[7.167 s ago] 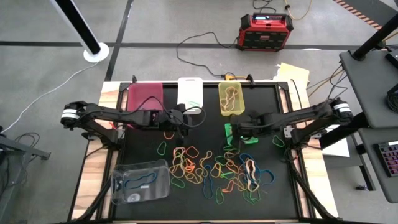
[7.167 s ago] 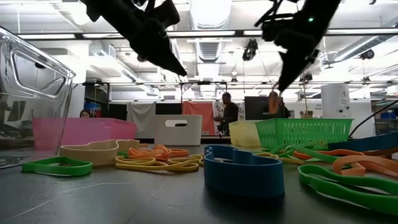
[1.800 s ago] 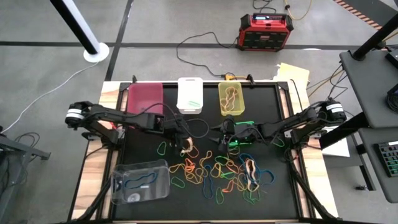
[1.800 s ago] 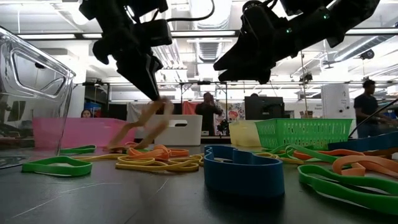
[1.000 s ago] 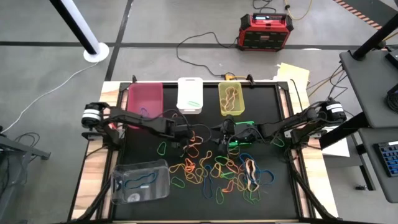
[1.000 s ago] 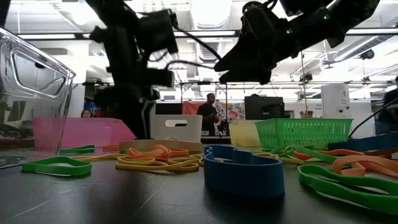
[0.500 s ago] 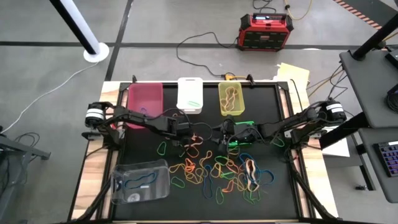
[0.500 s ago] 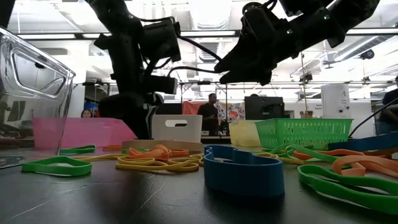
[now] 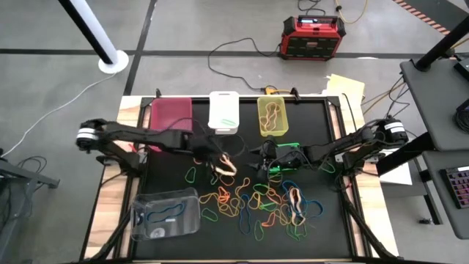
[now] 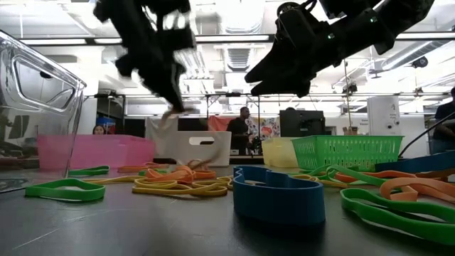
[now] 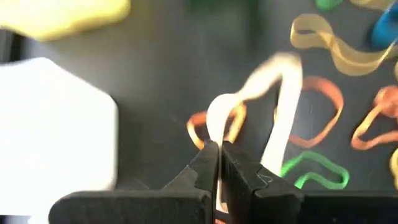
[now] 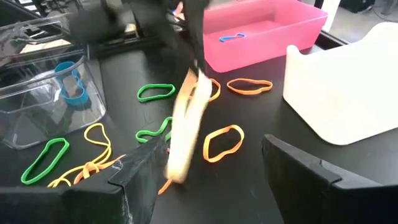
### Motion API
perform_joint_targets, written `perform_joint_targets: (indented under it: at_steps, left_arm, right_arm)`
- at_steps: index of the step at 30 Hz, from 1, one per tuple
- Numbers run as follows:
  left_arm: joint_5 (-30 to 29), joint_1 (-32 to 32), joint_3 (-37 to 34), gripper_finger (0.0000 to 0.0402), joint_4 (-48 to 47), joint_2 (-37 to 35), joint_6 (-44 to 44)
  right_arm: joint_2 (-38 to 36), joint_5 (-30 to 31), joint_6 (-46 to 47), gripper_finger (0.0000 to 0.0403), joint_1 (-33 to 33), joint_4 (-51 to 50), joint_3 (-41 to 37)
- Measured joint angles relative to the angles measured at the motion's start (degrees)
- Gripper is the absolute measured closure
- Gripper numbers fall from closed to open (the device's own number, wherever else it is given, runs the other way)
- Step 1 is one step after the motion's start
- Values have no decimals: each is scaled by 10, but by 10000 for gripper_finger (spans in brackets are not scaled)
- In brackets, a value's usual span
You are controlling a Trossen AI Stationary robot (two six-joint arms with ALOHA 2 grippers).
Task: Sort rubber bands into baskets
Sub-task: Put the brown rubber band into the yellow bin
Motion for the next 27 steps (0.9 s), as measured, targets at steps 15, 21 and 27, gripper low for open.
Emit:
perform_joint_targets:
  at_steps: [15, 21, 27]
  left_arm:
    - [61, -3, 0, 402, 94, -94, 37]
    - [62, -5, 0, 402, 135, -82, 48]
    - [62, -6, 1, 402, 200, -67, 53]
  right_arm:
    - [1, -30, -8, 132, 0, 77, 10]
    - [2, -34, -8, 129, 0, 77, 21]
    - [2, -51, -9, 133, 0, 76, 23]
